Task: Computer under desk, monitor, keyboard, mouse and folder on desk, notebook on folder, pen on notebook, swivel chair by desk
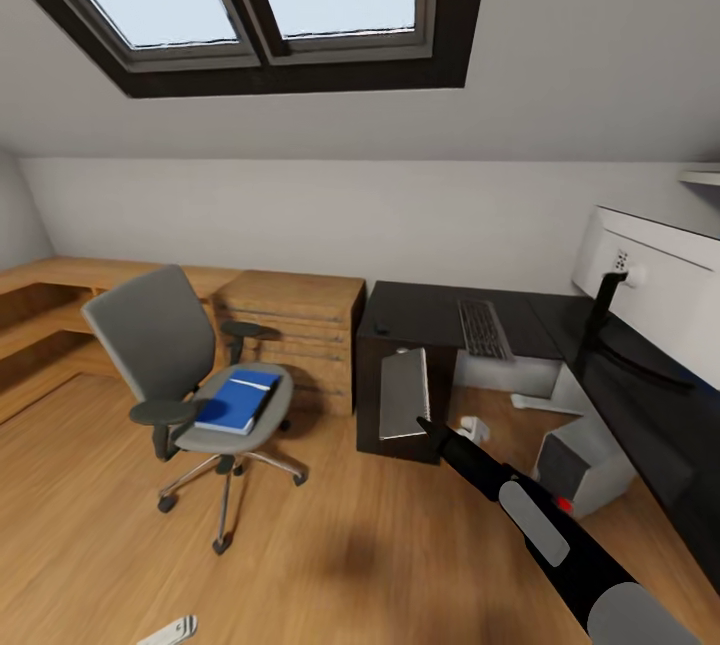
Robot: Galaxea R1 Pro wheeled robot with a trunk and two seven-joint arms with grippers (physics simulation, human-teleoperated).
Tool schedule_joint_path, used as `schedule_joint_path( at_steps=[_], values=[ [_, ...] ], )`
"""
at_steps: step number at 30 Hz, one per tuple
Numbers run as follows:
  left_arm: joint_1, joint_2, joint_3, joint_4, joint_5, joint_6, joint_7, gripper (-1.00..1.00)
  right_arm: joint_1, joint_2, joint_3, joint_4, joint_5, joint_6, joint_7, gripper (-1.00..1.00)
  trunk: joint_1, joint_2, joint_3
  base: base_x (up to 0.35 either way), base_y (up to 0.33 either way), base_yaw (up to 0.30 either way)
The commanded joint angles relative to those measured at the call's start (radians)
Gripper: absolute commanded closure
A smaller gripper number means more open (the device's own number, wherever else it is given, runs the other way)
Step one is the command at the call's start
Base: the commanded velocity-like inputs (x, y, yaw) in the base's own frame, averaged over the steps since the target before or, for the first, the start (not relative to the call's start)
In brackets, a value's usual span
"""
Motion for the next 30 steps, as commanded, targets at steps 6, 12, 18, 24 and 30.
schedule_joint_path(
  at_steps=[6, 12, 18, 24, 30],
  values=[
    [0.000, 0.001, -0.004, -0.003, 0.009, 0.003, 0.009, -1.00, -0.001, -0.001, 0.001, 0.000, -0.013, 0.005, 0.003, 1.00, 0.001, -0.001, -0.001, 0.334, 0.002, 0.000],
    [0.000, 0.001, -0.013, 0.030, 0.008, 0.003, 0.011, -1.00, -0.001, -0.002, 0.001, -0.002, -0.012, 0.009, 0.002, 1.00, 0.001, -0.001, -0.001, 0.336, 0.000, 0.000],
    [0.000, 0.000, -0.117, 0.134, 0.007, -0.108, 0.014, -1.00, -0.001, -0.005, 0.001, -0.007, -0.013, 0.012, 0.002, 1.00, 0.001, -0.001, -0.001, 0.336, 0.000, 0.000],
    [0.000, -0.003, -0.232, 0.333, 0.007, -0.338, 0.013, -1.00, -0.001, -0.005, 0.001, -0.008, -0.012, 0.013, 0.000, 1.00, 0.001, -0.001, -0.001, 0.336, 0.000, 0.000],
    [0.000, -0.011, -0.264, 0.432, 0.006, -0.457, 0.011, -1.00, -0.001, -0.005, 0.001, -0.008, -0.012, 0.012, 0.000, 1.00, 0.001, -0.001, -0.001, 0.329, -0.015, 0.000]
  ],
)
